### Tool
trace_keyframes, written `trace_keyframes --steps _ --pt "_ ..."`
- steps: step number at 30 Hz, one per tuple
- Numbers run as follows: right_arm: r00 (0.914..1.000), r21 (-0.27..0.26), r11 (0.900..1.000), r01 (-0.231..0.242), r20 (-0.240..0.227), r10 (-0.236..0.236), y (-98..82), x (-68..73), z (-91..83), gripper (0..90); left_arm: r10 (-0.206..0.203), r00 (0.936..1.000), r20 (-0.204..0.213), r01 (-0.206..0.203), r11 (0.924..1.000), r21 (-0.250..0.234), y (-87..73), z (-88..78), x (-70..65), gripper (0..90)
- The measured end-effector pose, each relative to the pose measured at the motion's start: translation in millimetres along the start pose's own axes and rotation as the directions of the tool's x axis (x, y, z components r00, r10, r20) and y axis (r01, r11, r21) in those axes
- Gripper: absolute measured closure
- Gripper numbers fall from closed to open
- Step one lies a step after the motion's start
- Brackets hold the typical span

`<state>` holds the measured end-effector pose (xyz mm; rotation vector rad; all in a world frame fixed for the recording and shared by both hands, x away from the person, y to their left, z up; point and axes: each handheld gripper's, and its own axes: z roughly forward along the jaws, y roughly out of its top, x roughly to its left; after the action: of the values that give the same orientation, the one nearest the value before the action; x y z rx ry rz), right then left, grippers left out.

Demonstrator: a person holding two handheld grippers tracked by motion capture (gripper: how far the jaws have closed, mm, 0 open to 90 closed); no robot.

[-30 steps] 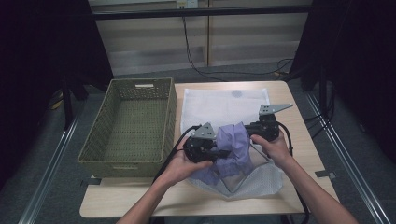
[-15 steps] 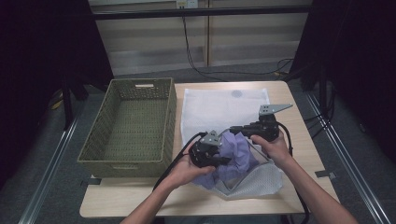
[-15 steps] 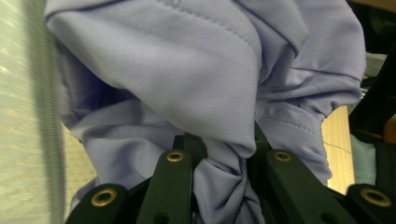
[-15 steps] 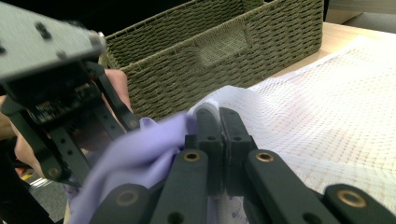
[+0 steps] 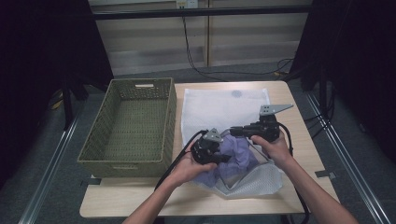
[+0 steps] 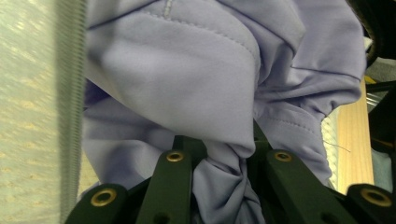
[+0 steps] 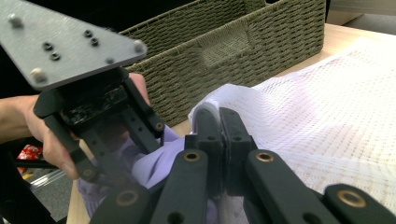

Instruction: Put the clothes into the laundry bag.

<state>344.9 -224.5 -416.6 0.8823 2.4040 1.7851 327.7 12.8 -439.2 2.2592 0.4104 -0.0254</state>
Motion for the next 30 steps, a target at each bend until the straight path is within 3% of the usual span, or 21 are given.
trace_keyframes --steps 9,19,23,29,30 --pt "1.0 -0.013 1.0 -0.007 0.005 0.007 -0.7 0.8 -5.1 89.0 -0.016 0.9982 -0.057 0.015 0.9996 -0.023 8.2 5.5 5.4 77.9" --pt "1.0 0.023 1.0 -0.009 -0.001 0.009 -8.9 3.3 -2.0 89.0 -0.069 0.9949 -0.073 0.071 0.9972 0.024 -12.6 31.6 19.9 77.7" --pt "0.9999 0.042 0.999 -0.015 -0.005 0.015 -13.9 4.0 0.9 89.0 -0.047 0.9949 -0.089 0.053 0.9967 0.062 -17.2 42.9 17.8 77.3" --pt "0.9996 0.055 0.998 -0.027 -0.005 0.027 -20.1 4.1 1.2 89.0 -0.036 0.9935 -0.108 0.044 0.9965 0.07 -21.8 49.5 16.4 74.5" --pt "0.9997 0.059 0.998 -0.025 -0.006 0.025 -21.3 3.5 1.0 89.0 -0.012 0.9942 -0.107 0.021 0.9965 0.081 -22.2 49.5 17.1 73.1"
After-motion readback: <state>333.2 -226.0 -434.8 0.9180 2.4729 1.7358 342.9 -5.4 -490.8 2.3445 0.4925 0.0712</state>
